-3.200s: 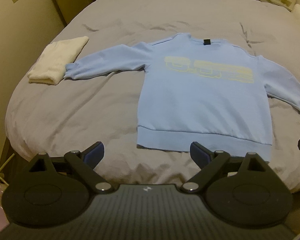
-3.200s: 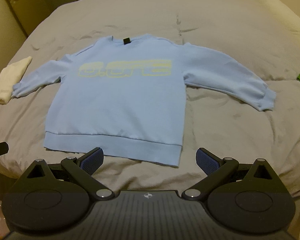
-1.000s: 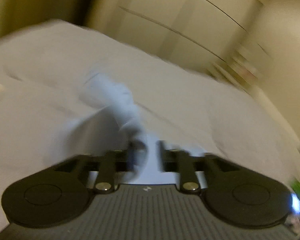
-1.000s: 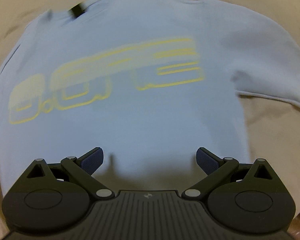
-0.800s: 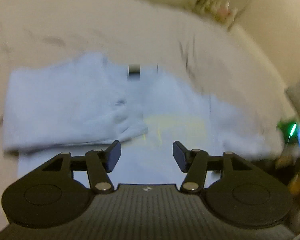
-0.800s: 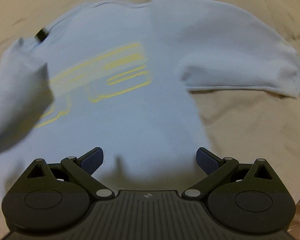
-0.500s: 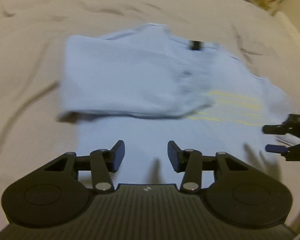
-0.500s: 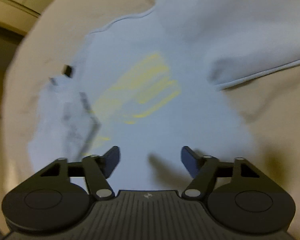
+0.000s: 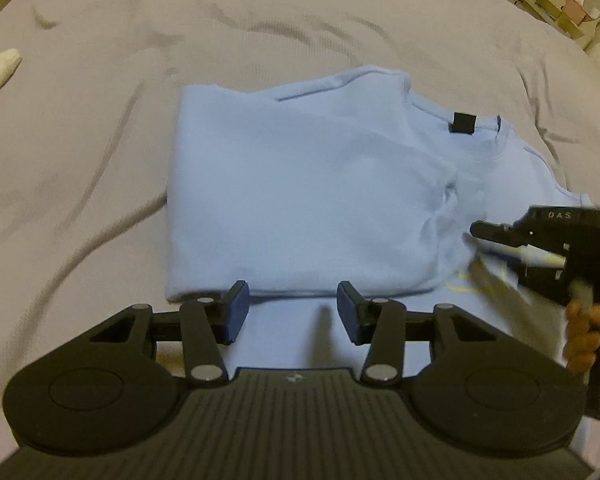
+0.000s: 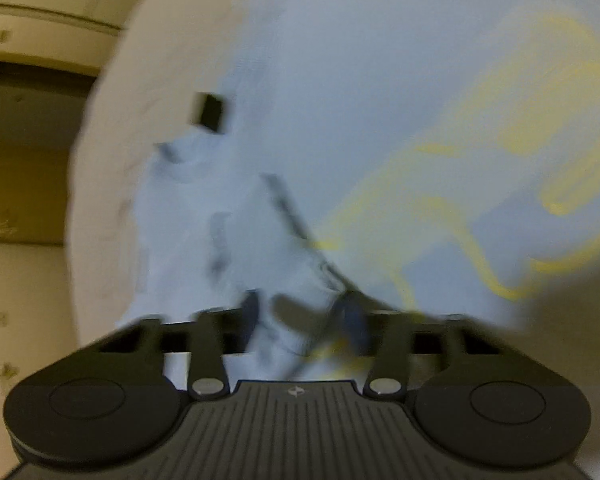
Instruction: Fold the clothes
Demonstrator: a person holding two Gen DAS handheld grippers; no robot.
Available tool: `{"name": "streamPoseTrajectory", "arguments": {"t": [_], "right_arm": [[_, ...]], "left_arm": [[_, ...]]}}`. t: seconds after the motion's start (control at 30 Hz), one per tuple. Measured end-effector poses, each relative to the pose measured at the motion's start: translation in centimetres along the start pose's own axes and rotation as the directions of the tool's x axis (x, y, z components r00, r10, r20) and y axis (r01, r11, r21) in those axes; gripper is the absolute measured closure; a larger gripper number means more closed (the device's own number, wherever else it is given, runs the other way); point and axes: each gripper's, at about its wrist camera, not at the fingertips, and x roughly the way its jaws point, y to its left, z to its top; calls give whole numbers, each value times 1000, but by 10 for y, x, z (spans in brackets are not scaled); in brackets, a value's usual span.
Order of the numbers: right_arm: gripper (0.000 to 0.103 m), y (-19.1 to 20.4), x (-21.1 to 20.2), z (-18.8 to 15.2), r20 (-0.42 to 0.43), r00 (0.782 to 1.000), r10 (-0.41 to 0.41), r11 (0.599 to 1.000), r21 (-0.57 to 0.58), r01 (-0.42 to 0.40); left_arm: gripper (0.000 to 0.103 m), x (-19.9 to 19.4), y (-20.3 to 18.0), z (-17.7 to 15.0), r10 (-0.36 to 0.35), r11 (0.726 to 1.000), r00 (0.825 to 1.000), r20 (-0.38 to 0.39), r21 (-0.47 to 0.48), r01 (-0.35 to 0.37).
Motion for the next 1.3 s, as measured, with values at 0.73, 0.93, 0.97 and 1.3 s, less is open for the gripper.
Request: {"name": "streamPoseTrajectory", "arguments": {"t": [0.73, 0.93, 0.97, 1.3], "right_arm": [[91, -40, -115, 8, 226, 931, -287, 934, -150, 324], [86, -49, -124, 2, 199, 911, -362, 905, -157, 394], [85, -51, -129, 2, 213, 908, -362, 906, -148, 396], [73, -112, -196, -5, 189, 906, -378, 922, -8, 387]], "left_arm": [[62, 20, -23, -17, 86, 994, 996, -37, 75, -83], [65, 13, -36, -17, 123, 988, 991, -51, 100, -117], [63, 9, -42, -18, 125, 986, 991, -52, 119, -118], [60, -1, -125, -65, 57, 965, 988, -140, 262, -18]]}}
